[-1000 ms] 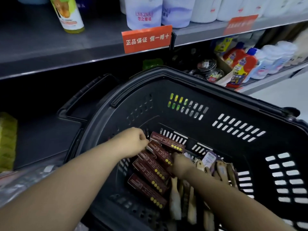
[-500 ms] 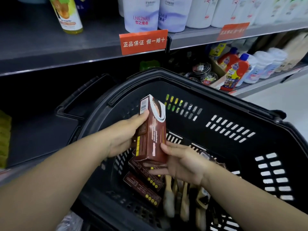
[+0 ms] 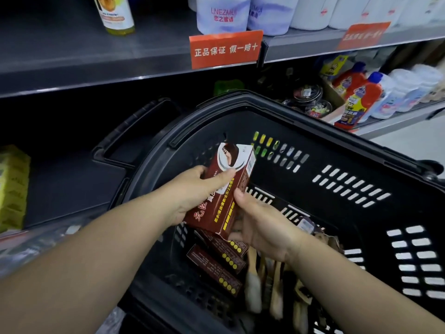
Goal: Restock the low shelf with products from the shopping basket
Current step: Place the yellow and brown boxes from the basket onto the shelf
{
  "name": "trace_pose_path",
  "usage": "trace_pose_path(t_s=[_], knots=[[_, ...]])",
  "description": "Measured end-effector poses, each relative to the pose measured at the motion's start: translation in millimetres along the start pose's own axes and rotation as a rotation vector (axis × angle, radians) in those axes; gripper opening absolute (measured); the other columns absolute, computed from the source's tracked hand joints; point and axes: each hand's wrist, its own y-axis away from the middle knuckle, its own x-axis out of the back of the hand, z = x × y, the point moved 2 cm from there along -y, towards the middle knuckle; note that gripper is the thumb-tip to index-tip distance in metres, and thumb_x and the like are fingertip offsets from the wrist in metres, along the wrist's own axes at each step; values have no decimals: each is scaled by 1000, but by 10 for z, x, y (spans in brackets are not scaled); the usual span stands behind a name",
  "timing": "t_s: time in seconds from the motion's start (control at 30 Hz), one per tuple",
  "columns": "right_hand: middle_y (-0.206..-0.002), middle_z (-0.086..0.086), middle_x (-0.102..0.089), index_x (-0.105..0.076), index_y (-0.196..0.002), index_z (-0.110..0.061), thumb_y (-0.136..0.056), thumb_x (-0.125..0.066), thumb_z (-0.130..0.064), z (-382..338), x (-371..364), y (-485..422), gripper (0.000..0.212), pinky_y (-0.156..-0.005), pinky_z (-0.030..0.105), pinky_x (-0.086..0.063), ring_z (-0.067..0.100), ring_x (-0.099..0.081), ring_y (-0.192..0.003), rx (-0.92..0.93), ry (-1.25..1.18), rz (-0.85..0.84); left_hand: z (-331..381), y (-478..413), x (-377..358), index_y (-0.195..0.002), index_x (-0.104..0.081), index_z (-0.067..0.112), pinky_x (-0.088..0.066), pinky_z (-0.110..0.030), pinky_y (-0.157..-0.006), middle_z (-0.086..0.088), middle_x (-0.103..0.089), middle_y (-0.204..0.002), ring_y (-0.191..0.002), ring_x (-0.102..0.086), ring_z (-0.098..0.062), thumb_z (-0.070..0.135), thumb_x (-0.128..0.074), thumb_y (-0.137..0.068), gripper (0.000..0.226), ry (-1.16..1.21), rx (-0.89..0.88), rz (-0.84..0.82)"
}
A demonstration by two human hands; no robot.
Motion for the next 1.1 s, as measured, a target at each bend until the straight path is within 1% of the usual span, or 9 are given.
trace_pose_path(t_s=[0.13,0.2,0.3,0.4,0.53,0.67,0.73,0.83,1.1], knots=[[-119,10,-65,-57,-123,-19,-81,-57,-51,-37,145,-152,54,-84,33,-54,28,-63,-109,20,-8,13,33,-32,25,-107,-63,13,-56,-26,-54,-6,-75,-81,-68,-72,-19,57,-61,-78,52,-8,81,18],[-114,6,-68,-61,-115,-20,-90,-48,-50,-38,312,-316,41,-78,23,-53,19,-66,-102,39,129,182,39,-46,37,-107,-59,14,-56,-25,-52,-6,-72,-83,-67,-70,-19,49,-60,-85,41,-16,77,83],[-128,8,-57,-52,-124,-14,-95,-48,-35,100,810,-637,36,-79,20,-45,13,-60,-101,-26,800,616,42,-32,47,-124,-44,11,-57,-31,-60,-8,-65,-100,-81,-67,-23,46,-59,-87,52,-116,60,183],[-136,15,-45,-37,-133,-7,-89,-58,-27,409,1217,-875,53,-100,36,-39,32,-45,-122,-277,1356,582,30,-50,53,-137,-28,7,-49,-30,-65,-2,-55,-106,-86,-56,-20,46,-53,-90,66,-342,33,257],[-140,13,-33,-32,-141,-13,-90,-54,-21,722,1375,-969,57,-104,43,-33,34,-33,-128,-390,1628,602,26,-36,28,-133,-30,4,-52,-37,-76,-13,-57,-110,-90,-60,-27,40,-51,-93,58,-389,51,238],[-117,13,-55,-54,-121,-8,-90,-58,-25,628,1345,-863,35,-87,36,-50,30,-58,-101,-302,1373,624,17,-45,13,-134,-32,4,-49,-32,-65,-9,-54,-105,-82,-58,-21,40,-49,-94,56,-395,94,213],[-99,12,-65,-55,-111,-6,-88,-62,-26,492,1229,-678,31,-75,34,-54,25,-65,-82,-191,902,652,-8,-84,10,-137,-30,3,-47,-36,-87,-15,-51,-122,-102,-56,-27,40,-48,-94,59,-383,115,233],[-96,7,-73,-52,-114,-10,-85,-62,-26,315,902,-356,34,-66,36,-58,22,-71,-82,-67,123,531,-19,-96,-2,-137,-28,5,-42,-35,-89,-15,-47,-130,-106,-50,-25,38,-47,-95,57,-307,138,252],[-104,-1,-71,-54,-113,-30,-79,-62,-20,-128,442,216,37,-69,25,-56,17,-70,-93,270,194,301,-14,-55,-94,-115,-53,6,-51,-46,-91,-14,-69,-103,-92,-67,-32,37,-51,-94,37,-108,102,95]])
